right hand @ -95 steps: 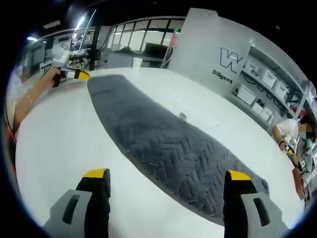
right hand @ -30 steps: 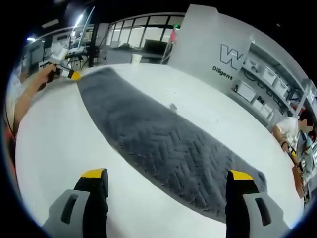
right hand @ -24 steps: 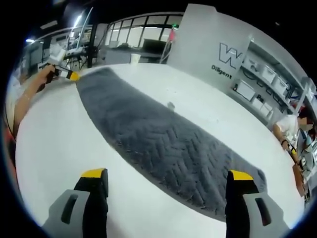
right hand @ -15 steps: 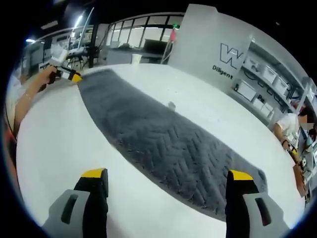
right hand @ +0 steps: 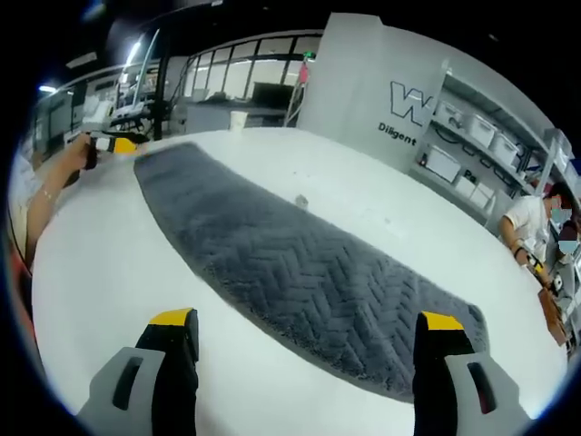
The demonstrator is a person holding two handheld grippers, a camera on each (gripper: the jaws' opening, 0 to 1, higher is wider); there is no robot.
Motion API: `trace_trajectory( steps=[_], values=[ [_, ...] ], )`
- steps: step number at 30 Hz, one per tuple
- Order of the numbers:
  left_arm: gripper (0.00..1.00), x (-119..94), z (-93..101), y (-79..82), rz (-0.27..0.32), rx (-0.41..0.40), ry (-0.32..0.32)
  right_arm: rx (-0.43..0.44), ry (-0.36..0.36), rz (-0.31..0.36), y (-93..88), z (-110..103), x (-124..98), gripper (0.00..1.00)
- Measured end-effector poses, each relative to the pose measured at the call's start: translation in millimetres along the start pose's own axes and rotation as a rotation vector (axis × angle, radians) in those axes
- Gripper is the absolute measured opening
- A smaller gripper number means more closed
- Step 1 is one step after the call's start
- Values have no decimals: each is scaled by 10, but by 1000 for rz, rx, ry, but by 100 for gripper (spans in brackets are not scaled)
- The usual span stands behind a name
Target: Open the folded towel by lifting each exposed corner and separating the folded layers until the towel lies flat within the target outline without major curled edges
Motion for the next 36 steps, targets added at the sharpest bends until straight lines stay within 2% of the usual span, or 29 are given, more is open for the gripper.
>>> trace_trajectory(
  steps=[3,6,8,13,16,18,20,23,27,31,35,36],
  values=[
    [100,19,14,-62,-41,27,-5,15,-27,-3,-40,113,-28,99],
    [100,19,12,-95,-58,30,-3,66,-60,22,-46,347,-84,98],
    [100,17,15,-87,-55,31,-5,95,-92,47,-31,514,-134,96],
    [100,11,21,-38,-37,32,-3,127,-205,180,74,1120,-377,87],
    [100,4,30,-37,-36,35,-3,145,-235,208,72,1362,-462,85],
    [100,5,28,-42,-39,35,-2,124,-249,222,70,1521,-481,79],
    [100,5,28,-47,-44,38,-7,120,-268,221,34,1687,-454,75],
    [100,4,42,-44,-46,47,-14,120,-261,203,-38,1857,-369,69],
    [100,4,119,-20,-33,39,-49,151,-282,171,-185,2155,-194,66],
    [100,5,129,-22,-36,48,-52,219,-222,147,-337,2303,26,62],
    [100,-1,86,-41,-48,55,-35,248,-234,68,-501,2539,210,50],
    [100,-4,84,-40,-47,54,-34,250,-233,68,-513,2591,248,47]
  ],
)
Point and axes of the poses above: the point that each gripper's makers call its tool centre point, and the gripper's own axes: x roughly forward along the fingers, z roughly to its right, y roughly out of its top, the point moved 3 cm from there along -x, roughly backward along the fingers, and after that the axes turned 4 degrees about z, right-handed, at the moved point
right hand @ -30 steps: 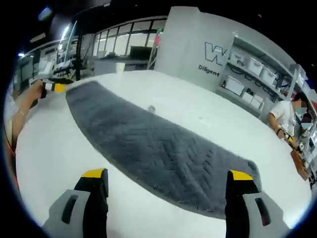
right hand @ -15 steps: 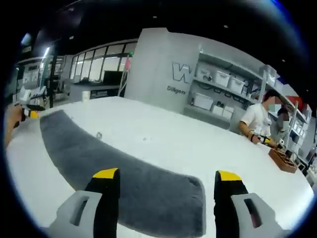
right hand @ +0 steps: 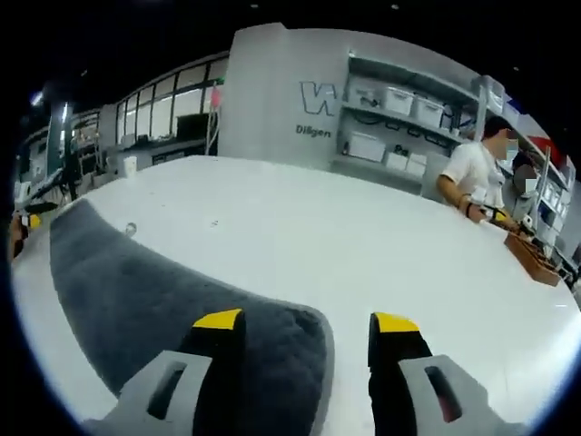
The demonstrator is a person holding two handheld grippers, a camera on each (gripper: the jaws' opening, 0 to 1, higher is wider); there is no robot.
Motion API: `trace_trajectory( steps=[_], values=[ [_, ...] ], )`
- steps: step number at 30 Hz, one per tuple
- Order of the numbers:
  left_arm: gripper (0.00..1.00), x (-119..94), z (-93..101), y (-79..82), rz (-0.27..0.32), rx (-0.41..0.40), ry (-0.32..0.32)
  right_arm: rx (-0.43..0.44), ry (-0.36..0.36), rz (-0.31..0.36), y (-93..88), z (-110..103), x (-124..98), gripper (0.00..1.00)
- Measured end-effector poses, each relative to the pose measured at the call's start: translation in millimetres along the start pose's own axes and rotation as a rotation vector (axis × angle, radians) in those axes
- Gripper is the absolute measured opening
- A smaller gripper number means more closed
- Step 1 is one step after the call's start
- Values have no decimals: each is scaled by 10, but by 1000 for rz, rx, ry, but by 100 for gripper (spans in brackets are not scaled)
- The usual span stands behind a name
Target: Open the folded towel by lifting each exposed corner and separating the folded layers until the towel lies flat within the target outline without major curled edges
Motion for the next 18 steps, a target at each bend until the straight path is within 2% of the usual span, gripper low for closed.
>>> trace_trajectory(
  steps=[2,5,6,10,12,14,18],
  values=[
    [100,-9,11,24,11,6,-2,4,10,-14,-21,61,73,41],
    [100,-11,1,48,28,-3,0,9,35,-40,-75,4,126,34],
    [100,-12,0,47,28,-4,0,8,37,-45,-82,3,134,33],
    [99,-17,-27,23,20,-13,9,-26,78,-134,-207,-50,206,31],
    [98,-22,-37,15,14,-9,14,-23,73,-148,-245,-23,243,30],
    [97,-29,-62,38,25,-10,30,-9,73,-143,-261,-24,243,22],
    [96,-50,-90,60,47,-43,23,10,97,-83,-198,-60,258,5]
  ],
)
Point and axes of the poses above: the point that each gripper's makers call its tool centre point, and the gripper's own axes: x roughly forward along the fingers, z roughly to its right, y roughly out of its top, the point moved 3 cm from there along -x, roughly backward along the fingers, and after that the axes turned 4 degrees about z, right-handed, at the moved point
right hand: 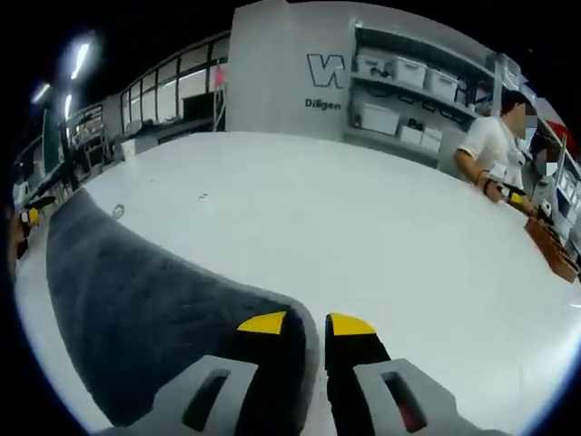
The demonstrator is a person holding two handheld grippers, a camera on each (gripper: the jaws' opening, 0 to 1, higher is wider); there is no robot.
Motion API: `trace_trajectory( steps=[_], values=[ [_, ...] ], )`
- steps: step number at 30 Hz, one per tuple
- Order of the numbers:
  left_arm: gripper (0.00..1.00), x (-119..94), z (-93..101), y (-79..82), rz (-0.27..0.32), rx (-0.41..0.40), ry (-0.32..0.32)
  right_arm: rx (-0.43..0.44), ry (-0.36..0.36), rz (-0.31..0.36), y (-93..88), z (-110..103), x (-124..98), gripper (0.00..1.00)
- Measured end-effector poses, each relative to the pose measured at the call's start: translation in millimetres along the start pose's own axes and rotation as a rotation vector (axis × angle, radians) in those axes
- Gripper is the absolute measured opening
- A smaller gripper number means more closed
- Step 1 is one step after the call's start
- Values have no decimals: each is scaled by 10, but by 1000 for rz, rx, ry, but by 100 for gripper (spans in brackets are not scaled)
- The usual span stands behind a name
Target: Open the folded towel by lifting each exposed corner and separating the folded layers until the towel lies flat within the target outline without major curled edges
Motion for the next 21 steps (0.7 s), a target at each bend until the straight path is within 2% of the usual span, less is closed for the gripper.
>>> trace_trajectory(
  steps=[2,6,16,21],
  values=[
    [95,0,-13,-6,-2,-7,11,-26,-2,-4,7,-59,-13,1],
    [92,-16,-39,24,9,11,34,-79,4,6,74,-84,-49,0],
    [94,0,13,13,-1,12,9,-121,53,51,237,-112,-206,0],
    [94,-7,14,13,-2,12,11,-126,98,107,275,-311,-398,0]
  ],
)
Point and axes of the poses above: the point that each gripper's makers call its tool centre point, and the gripper's own axes: x roughly forward along the fingers, z roughly to its right, y roughly out of its top, the point moved 3 cm from there along -x, roughly backward along the fingers, and after that the axes turned 4 degrees about z, right-handed, at the moved point
